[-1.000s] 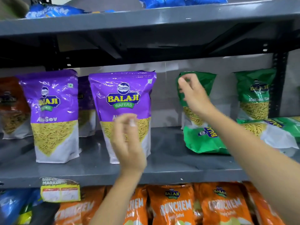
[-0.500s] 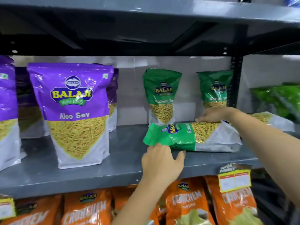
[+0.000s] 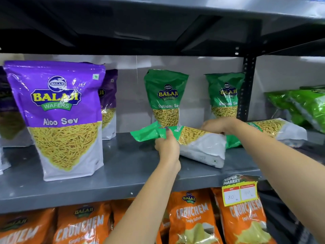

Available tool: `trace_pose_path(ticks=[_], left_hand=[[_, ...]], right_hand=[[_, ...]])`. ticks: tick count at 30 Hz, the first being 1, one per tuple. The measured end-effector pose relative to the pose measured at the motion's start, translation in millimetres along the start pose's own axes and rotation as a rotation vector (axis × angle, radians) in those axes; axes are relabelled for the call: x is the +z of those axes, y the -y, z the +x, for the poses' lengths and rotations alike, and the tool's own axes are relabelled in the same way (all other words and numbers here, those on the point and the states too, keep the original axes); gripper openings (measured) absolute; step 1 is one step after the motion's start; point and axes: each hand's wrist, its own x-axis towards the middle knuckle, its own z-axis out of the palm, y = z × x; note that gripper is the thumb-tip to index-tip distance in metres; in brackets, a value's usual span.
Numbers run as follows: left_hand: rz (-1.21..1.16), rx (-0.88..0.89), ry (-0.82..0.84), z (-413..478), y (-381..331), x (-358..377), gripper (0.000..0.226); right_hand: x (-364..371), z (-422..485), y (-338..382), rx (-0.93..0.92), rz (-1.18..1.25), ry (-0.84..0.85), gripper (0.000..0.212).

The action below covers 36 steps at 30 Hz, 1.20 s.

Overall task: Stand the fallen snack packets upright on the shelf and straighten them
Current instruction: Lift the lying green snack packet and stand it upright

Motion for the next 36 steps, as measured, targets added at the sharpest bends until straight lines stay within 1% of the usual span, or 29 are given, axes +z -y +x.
trace_pose_path(ticks=[2, 3, 4, 5, 7, 10, 11, 13, 14, 15, 18, 19, 21, 25, 30, 36], left_hand=[[-0.012, 0.024, -0.145, 8.3, -8.6, 3.5, 0.054], [-0.033, 0.044, -0.191, 12.2, -14.9, 3.7, 0.052], [-0.050, 0.080, -0.218, 16.2, -20.9, 3.3, 0.049], [-0.056, 0.119, -0.231, 19.0, -27.1, 1.9, 0.046], [-0.045, 0.210, -0.213, 23.6, -37.5, -0.2, 0.042], [-0.041, 0.355, -0.154, 26.5, -54.6, -5.2, 0.052], [-0.058, 0.426, -0.128, 28.9, -59.7, -7.6, 0.054], [-0.082, 0.579, -0.063, 30.3, -67.9, -13.3, 0.053], [-0.079, 0.644, -0.036, 29.1, -69.9, -16.8, 0.050], [-0.079, 0.699, -0.009, 26.5, -70.9, -20.4, 0.048], [-0.137, 0.801, 0.070, 18.1, -71.9, -28.9, 0.043], [-0.158, 0.820, 0.089, 16.5, -71.7, -31.1, 0.043], [-0.182, 0.855, 0.115, 12.2, -71.7, -33.7, 0.043], [-0.178, 0.900, 0.118, 6.8, -73.8, -35.5, 0.042], [-0.160, 0.982, 0.111, 15.1, -72.4, -34.1, 0.044], [-0.082, 0.958, 0.066, 33.0, -65.8, -36.7, 0.048]], right_hand=[[5.8, -1.0, 7.8, 0.001, -0.004, -0.041, 0.049], [8.8, -3.5, 12.2, -0.010, 0.005, -0.064, 0.055], [12.8, -3.6, 14.3, -0.022, 0.062, -0.079, 0.060], [15.8, -2.6, 13.8, -0.040, 0.153, -0.101, 0.064], [22.3, -5.3, 14.0, -0.091, 0.342, -0.142, 0.066], [30.5, -8.7, 12.7, -0.150, 0.582, -0.200, 0.072], [33.2, -12.3, 13.8, -0.187, 0.652, -0.212, 0.071], [39.5, -23.2, 18.4, -0.278, 0.759, -0.242, 0.043], [43.6, -27.0, 19.6, -0.301, 0.804, -0.269, 0.033], [47.3, -32.3, 21.2, -0.329, 0.833, -0.312, 0.030], [58.2, -48.6, 26.9, -0.430, 0.870, -0.449, 0.036], [61.5, -52.3, 27.3, -0.451, 0.867, -0.469, 0.038], [65.4, -58.5, 28.8, -0.490, 0.863, -0.485, 0.039], [67.1, -65.2, 30.6, -0.539, 0.868, -0.508, 0.034], [66.6, -60.0, 34.8, -0.550, 0.861, -0.556, 0.034], [80.9, -40.5, 42.2, -0.518, 0.885, -0.529, 0.034]])
